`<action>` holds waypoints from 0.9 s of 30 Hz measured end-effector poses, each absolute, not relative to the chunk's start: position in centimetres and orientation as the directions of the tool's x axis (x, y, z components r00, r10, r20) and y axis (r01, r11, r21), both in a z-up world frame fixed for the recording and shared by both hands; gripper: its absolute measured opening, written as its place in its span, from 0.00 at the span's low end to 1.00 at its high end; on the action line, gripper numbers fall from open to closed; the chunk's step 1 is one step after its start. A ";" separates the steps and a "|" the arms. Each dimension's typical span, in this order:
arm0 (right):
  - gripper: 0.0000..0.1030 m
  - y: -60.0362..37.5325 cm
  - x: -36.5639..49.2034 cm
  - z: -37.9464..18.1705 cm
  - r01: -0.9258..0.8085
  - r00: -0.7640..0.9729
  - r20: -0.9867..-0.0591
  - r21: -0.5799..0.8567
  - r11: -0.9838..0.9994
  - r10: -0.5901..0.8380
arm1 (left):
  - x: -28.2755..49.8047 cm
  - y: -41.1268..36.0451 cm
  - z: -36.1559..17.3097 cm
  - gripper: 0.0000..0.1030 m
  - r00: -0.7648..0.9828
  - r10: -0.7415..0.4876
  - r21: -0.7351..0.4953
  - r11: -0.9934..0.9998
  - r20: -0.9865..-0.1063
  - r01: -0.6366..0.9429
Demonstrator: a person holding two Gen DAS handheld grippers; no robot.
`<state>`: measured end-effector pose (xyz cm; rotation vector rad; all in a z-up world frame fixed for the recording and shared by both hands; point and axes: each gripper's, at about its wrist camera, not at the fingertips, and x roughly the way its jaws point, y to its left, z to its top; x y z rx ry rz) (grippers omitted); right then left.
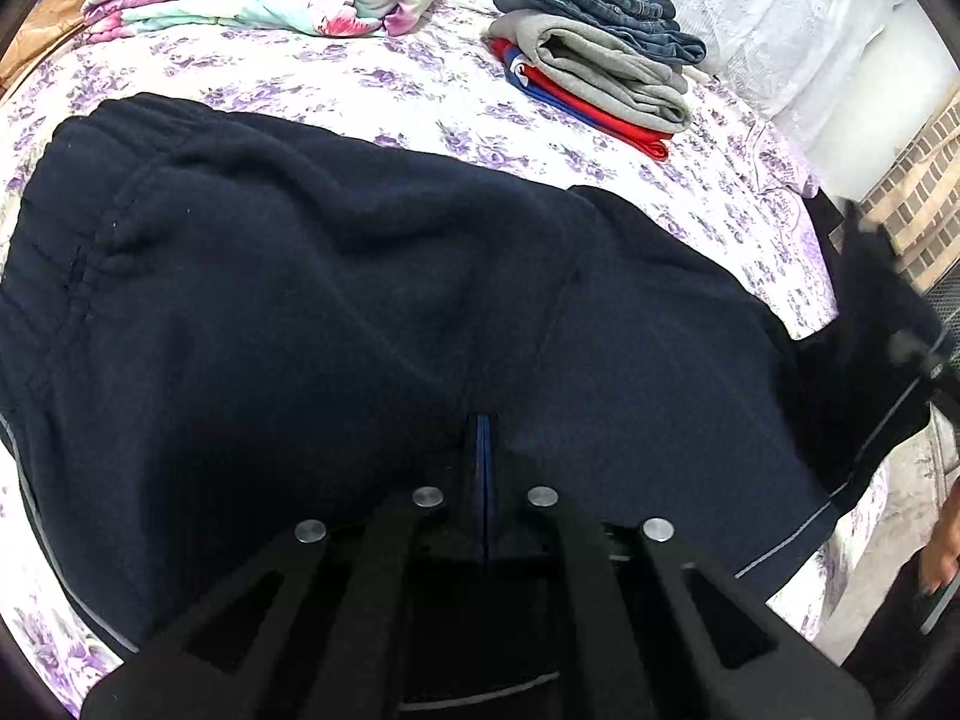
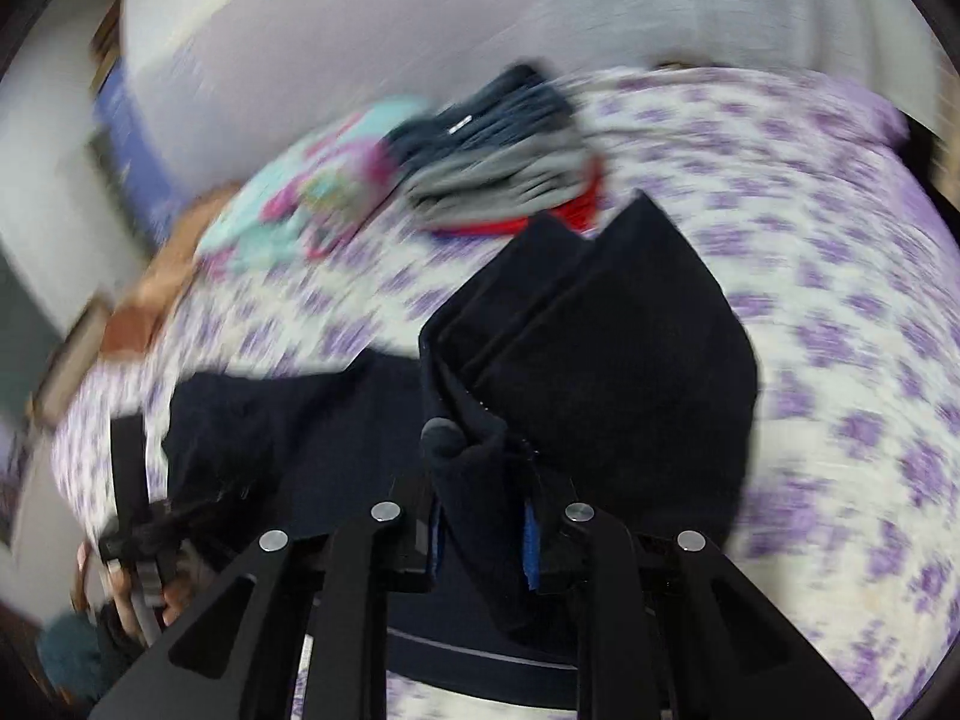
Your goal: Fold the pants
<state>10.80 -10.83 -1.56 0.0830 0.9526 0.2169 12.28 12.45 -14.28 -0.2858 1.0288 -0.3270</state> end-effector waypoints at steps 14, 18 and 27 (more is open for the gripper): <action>0.69 -3.0 9.2 -7.8 -0.314 0.337 -0.902 0.164 0.935 0.271 | 12.0 12.5 -14.3 0.01 0.480 -0.406 -0.388 0.911 -0.778 0.142; 0.58 -3.6 9.9 -4.5 -0.310 0.393 -0.858 0.214 0.926 0.329 | 12.0 12.5 -14.3 0.01 0.480 -0.406 -0.388 0.911 -0.778 0.142; 0.15 -6.4 19.4 -9.2 -0.128 0.338 -0.931 0.097 0.987 0.135 | 11.9 12.4 -14.2 0.01 0.483 -0.402 -0.382 0.913 -0.778 0.144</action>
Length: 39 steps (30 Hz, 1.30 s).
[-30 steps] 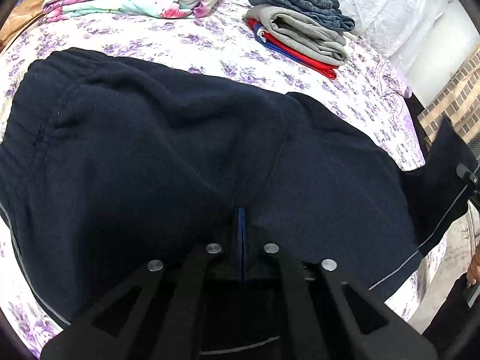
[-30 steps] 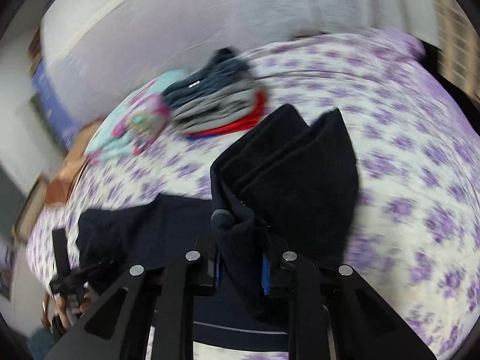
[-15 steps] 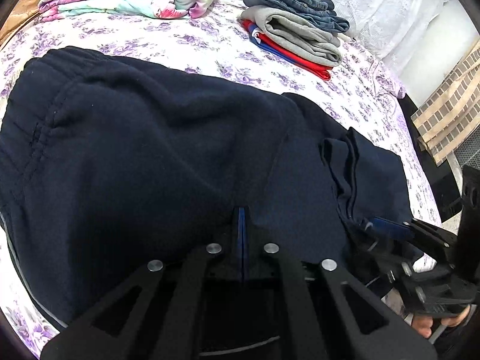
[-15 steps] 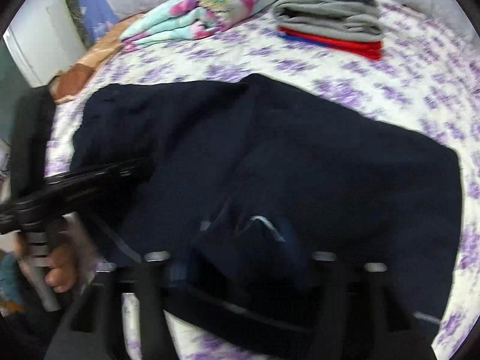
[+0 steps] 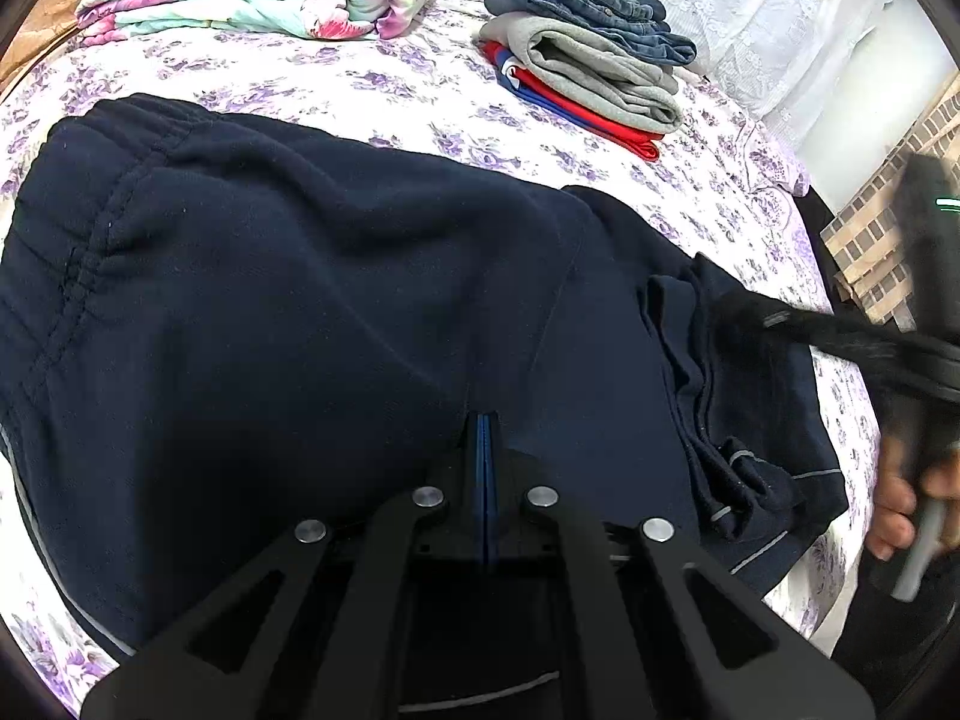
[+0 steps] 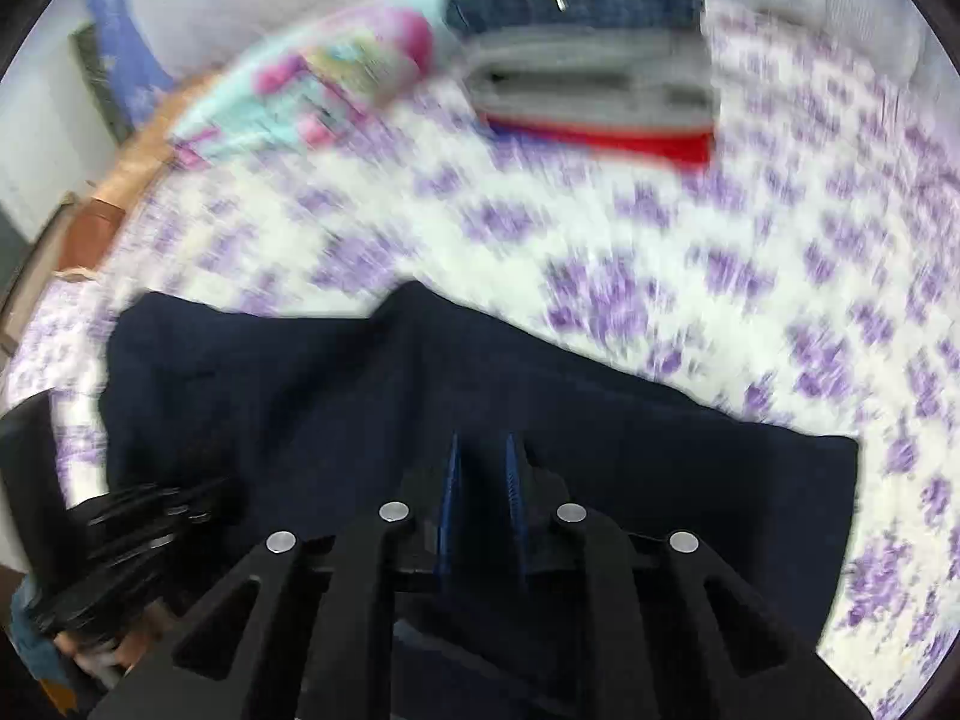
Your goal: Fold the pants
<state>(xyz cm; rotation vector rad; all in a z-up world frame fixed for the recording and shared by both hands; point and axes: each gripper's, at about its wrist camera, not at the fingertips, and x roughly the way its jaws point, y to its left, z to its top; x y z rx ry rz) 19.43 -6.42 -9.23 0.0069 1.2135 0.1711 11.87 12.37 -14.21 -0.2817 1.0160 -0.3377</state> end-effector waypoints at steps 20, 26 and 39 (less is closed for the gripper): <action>0.51 -9.8 6.2 -3.6 -0.302 0.477 -0.761 0.328 0.895 0.440 | 1.7 23.4 -6.2 0.89 0.738 -0.324 -0.539 0.840 -0.592 -0.064; 0.51 -9.9 4.7 -4.6 -0.331 0.442 -0.745 0.382 0.863 0.500 | 2.7 26.8 -10.5 0.85 0.671 -0.375 -0.654 0.723 -0.640 -0.220; 0.51 -12.8 3.4 -5.4 -0.247 0.477 -0.736 0.413 0.877 0.480 | 12.3 25.2 -14.7 0.37 0.602 -0.522 -0.746 0.635 -0.604 -0.198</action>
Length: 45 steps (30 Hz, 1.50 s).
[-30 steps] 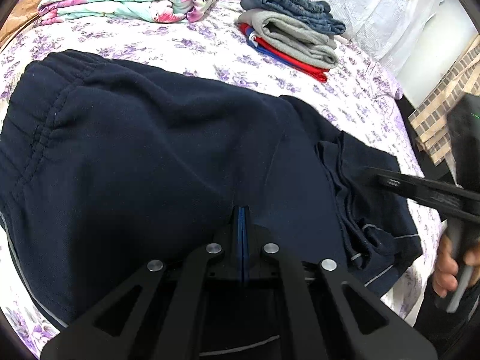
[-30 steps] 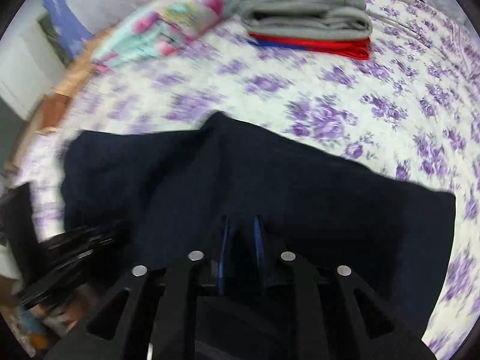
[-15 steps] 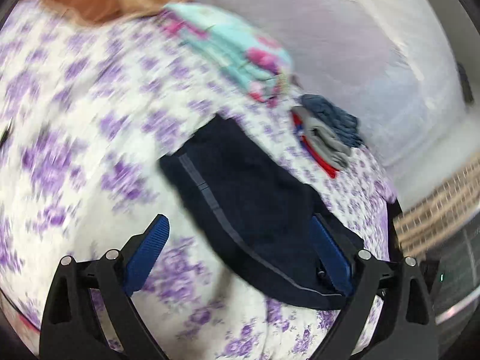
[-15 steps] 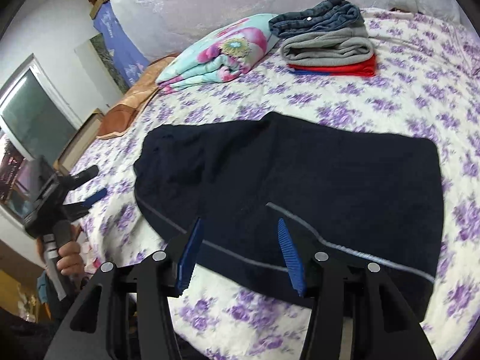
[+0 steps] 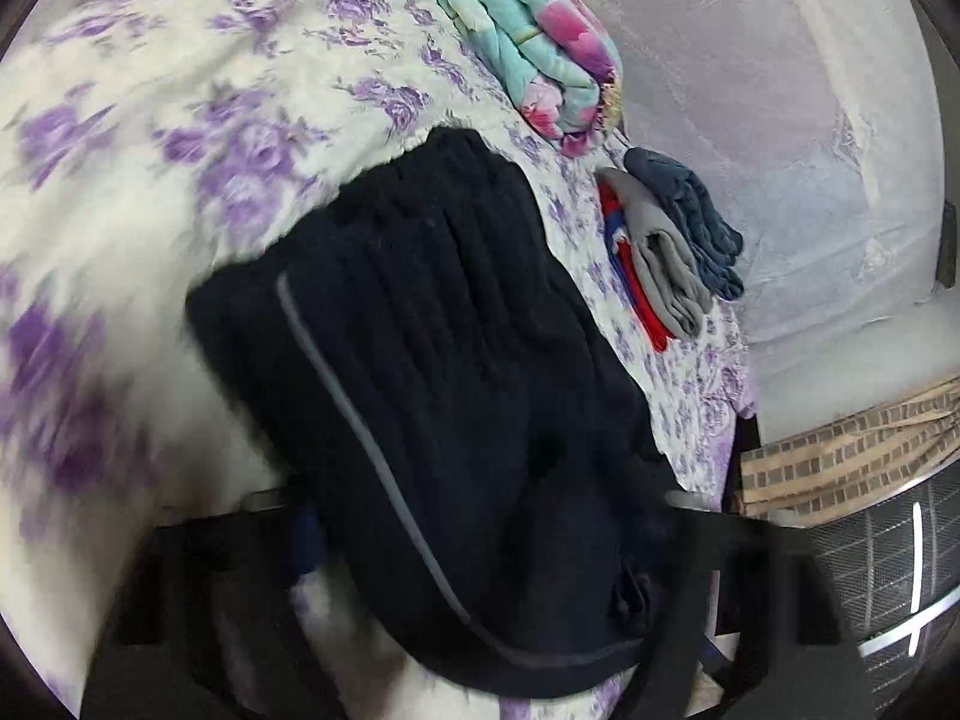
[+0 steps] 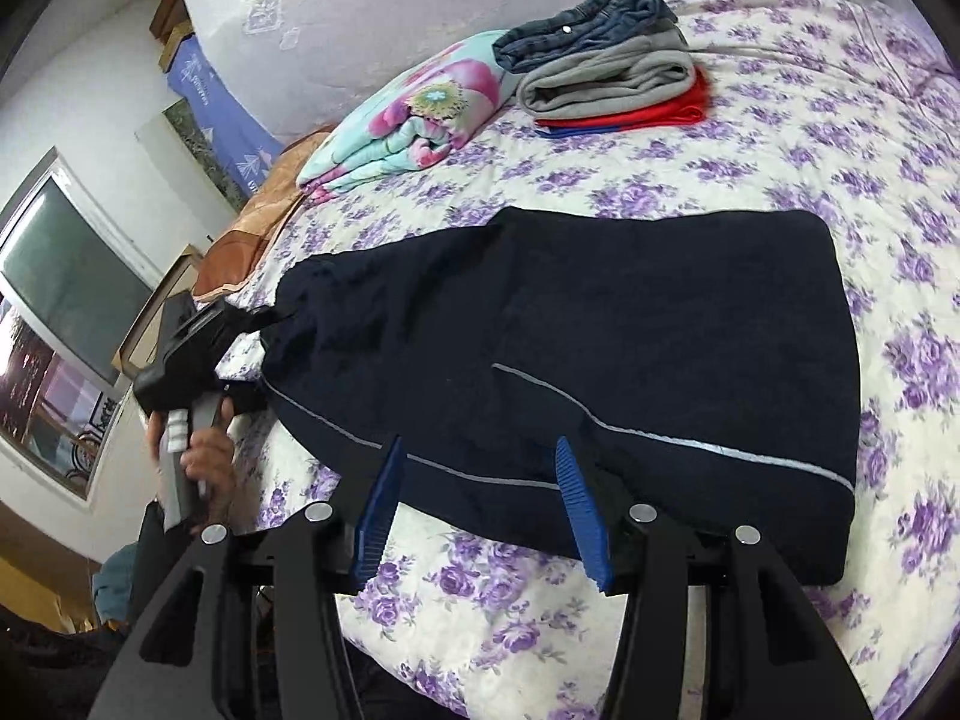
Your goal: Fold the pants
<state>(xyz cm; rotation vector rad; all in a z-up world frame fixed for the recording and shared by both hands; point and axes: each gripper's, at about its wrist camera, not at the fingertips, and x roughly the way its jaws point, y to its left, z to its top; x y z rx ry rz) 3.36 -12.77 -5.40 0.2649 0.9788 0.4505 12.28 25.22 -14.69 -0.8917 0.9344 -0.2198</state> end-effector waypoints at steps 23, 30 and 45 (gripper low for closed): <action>0.07 1.6 15.9 -12.0 -0.324 0.318 -0.877 0.256 0.911 0.360 | 10.2 25.0 -14.0 0.30 0.721 -0.462 -0.722 0.688 -0.517 -0.077; 0.08 -1.0 14.5 -9.8 -0.289 0.330 -0.828 0.368 0.884 0.453 | 10.1 24.8 -14.0 0.29 0.724 -0.437 -0.694 0.715 -0.535 -0.082; 0.11 -28.1 3.5 -6.6 0.014 0.669 -0.621 0.559 0.829 0.408 | 7.6 13.5 -2.2 0.23 0.789 -0.230 -0.308 0.950 -0.569 0.054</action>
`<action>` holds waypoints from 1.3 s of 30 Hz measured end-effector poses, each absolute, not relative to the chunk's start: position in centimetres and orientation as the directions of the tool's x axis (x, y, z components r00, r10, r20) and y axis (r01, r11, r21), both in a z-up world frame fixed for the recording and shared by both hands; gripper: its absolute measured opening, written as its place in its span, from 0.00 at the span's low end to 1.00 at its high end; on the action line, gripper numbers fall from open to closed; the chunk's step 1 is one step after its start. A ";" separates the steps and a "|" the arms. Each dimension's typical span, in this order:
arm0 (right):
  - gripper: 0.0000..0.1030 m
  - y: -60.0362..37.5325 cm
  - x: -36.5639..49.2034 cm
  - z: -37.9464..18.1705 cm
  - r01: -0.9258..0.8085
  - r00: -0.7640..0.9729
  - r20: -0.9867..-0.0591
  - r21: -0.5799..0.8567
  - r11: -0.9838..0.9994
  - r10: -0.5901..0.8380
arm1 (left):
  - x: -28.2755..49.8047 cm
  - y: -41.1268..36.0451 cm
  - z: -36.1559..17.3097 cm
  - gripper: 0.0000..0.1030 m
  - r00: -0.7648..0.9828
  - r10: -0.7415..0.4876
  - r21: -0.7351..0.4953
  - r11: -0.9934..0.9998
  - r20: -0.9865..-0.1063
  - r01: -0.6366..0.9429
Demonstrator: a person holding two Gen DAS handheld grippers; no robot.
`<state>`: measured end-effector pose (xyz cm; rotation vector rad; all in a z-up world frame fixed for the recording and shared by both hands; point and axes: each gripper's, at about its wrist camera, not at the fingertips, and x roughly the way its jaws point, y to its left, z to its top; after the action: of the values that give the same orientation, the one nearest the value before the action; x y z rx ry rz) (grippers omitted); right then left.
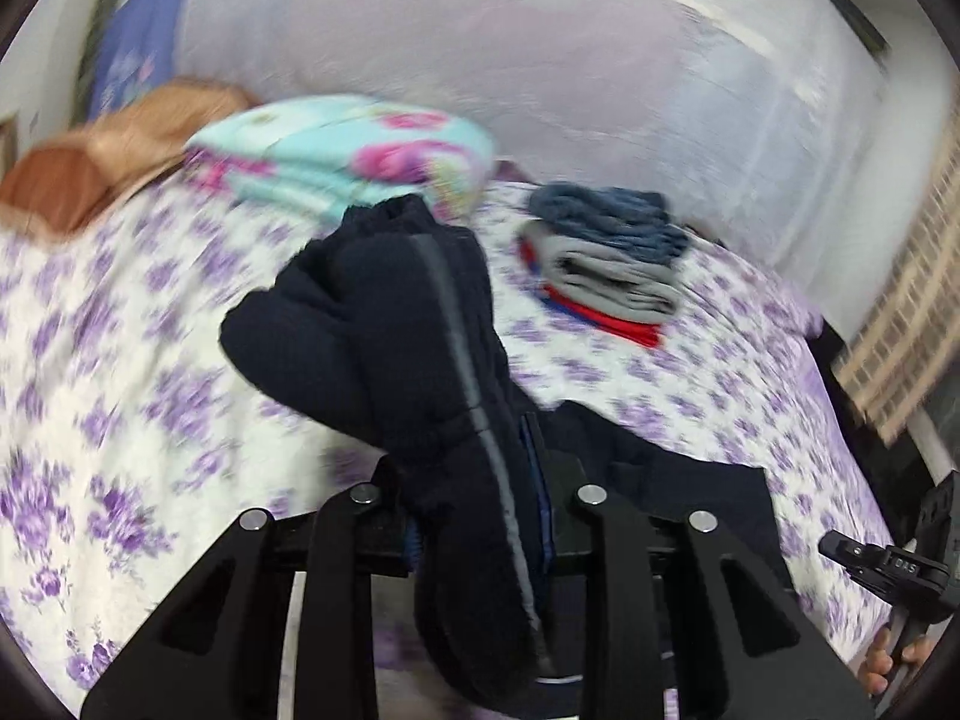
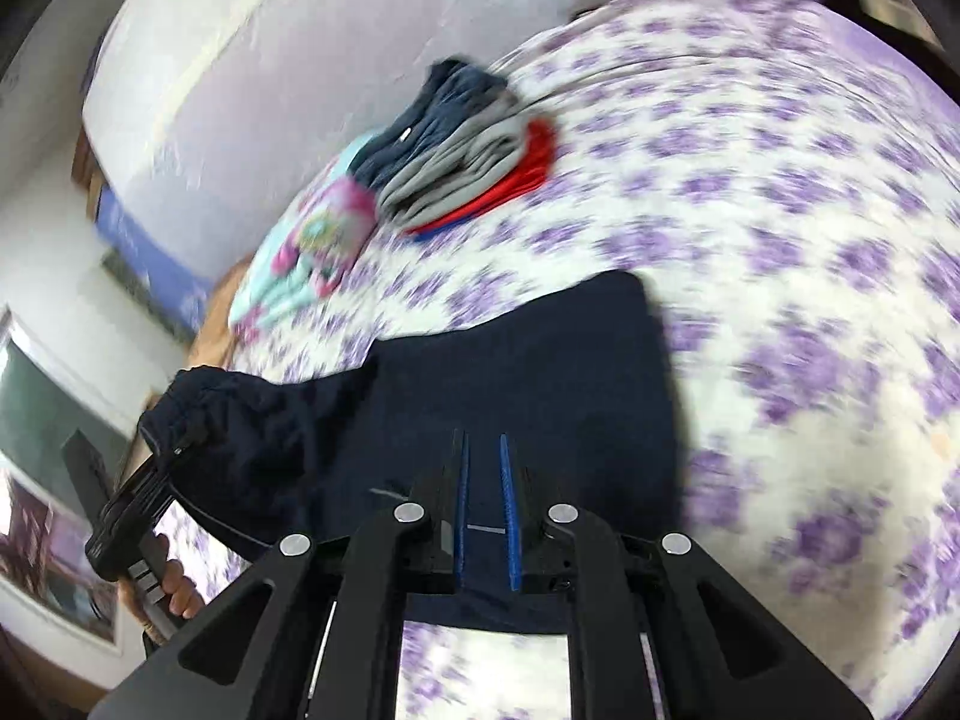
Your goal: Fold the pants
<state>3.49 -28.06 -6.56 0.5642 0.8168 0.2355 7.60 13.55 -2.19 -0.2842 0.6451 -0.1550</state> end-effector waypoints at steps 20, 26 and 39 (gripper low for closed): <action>0.12 -38.2 -0.6 -11.6 0.097 0.671 -0.604 0.647 0.756 0.430 | 8.0 -15.0 -9.7 0.47 0.490 -0.317 -0.055 0.877 -0.812 0.478; 0.20 -35.7 1.9 -8.4 -0.016 0.659 -0.598 0.596 0.803 0.456 | 4.5 -12.8 -5.0 0.79 0.408 -0.519 -0.250 0.795 -0.751 0.552; 0.05 -26.9 8.7 -9.0 -0.087 0.499 -0.751 0.454 0.887 0.433 | 6.3 -1.2 -7.7 0.15 0.443 -0.552 -0.449 0.834 -0.707 0.321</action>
<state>8.75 -26.91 -9.00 0.3829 1.0046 0.3240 6.34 -1.25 -7.74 -0.2649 0.9709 -0.5490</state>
